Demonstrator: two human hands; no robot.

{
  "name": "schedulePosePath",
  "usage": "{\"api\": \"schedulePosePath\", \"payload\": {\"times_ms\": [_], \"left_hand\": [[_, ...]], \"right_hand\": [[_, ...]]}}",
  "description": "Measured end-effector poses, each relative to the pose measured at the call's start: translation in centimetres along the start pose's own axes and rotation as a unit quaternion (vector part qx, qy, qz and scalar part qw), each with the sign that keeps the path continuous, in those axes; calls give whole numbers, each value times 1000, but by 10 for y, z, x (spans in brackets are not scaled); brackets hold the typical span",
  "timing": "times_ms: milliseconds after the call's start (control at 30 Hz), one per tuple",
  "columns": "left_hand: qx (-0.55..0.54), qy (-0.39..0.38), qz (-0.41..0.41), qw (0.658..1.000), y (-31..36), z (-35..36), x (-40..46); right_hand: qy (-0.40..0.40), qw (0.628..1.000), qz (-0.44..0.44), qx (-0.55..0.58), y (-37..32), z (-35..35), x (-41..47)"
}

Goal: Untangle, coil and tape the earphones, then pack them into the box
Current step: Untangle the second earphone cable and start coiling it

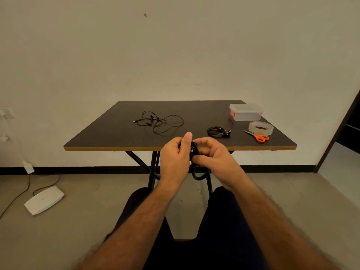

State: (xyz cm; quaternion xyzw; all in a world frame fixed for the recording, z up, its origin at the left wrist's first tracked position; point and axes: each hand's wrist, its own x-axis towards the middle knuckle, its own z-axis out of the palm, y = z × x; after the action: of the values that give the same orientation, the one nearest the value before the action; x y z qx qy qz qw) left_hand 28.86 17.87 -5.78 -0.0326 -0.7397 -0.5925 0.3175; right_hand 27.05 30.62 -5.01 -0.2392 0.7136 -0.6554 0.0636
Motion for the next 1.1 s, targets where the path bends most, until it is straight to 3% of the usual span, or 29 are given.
{"api": "schedulePosePath", "payload": {"times_ms": [333,500,600,800,1000,1100], "left_hand": [[49,-13,14,999,-6,3,1],[28,-25,14,999,-8,3,4],[-24,-70,-14,997,-12,2,9],[-105,-115,-80,985,-10,1,18],[-132,-128,-177,967,-22,5,43],[-93,-138,-196,966,-31,9,59]], "right_hand": [[62,997,-1,-40,9,1,5],[29,999,-6,12,8,-1,3],[6,1000,-13,-1,7,-4,6],[36,998,-23,-38,5,-10,27],[73,993,-23,-86,13,-11,50],[96,989,-11,-108,20,-15,67]]}}
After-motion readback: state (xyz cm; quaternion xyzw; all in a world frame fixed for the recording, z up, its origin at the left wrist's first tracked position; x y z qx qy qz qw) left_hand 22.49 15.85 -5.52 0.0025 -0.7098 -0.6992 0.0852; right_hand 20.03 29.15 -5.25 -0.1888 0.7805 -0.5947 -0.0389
